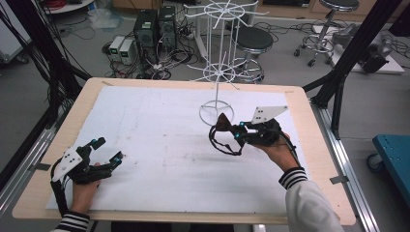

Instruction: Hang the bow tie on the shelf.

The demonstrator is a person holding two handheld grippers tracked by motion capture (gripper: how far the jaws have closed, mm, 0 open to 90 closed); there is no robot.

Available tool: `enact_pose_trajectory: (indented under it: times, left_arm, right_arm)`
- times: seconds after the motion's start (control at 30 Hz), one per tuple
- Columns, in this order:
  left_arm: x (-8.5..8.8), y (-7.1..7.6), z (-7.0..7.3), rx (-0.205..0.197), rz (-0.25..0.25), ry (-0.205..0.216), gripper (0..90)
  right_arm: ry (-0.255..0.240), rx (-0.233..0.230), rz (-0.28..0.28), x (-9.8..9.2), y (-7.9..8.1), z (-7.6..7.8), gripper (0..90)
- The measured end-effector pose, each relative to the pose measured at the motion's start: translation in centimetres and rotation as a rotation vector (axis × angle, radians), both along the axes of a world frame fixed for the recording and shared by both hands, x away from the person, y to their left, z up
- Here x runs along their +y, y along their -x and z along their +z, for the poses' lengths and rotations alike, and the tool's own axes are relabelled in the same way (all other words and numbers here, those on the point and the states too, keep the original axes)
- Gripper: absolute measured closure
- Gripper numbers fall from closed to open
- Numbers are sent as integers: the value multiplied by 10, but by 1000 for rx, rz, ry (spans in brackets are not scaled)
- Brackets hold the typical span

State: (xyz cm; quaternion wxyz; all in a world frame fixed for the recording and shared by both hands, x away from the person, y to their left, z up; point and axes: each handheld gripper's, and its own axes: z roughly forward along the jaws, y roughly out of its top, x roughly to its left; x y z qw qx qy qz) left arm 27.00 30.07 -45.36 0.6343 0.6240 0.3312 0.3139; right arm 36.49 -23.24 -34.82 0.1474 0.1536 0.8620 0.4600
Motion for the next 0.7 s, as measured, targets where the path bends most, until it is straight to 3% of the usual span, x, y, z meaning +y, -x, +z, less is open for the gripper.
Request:
enact_pose_trajectory:
  times: [0.1, 0.7]
  left_arm:
    - [0, 0, 0, -1, 0, 0, 143]
    - [0, 0, 0, -1, 1, 2, 143]
  right_arm:
    - [-58, -7, -58, -8, 0, 5, 764]
    - [-153, -104, -203, -26, 2, 26, 767]
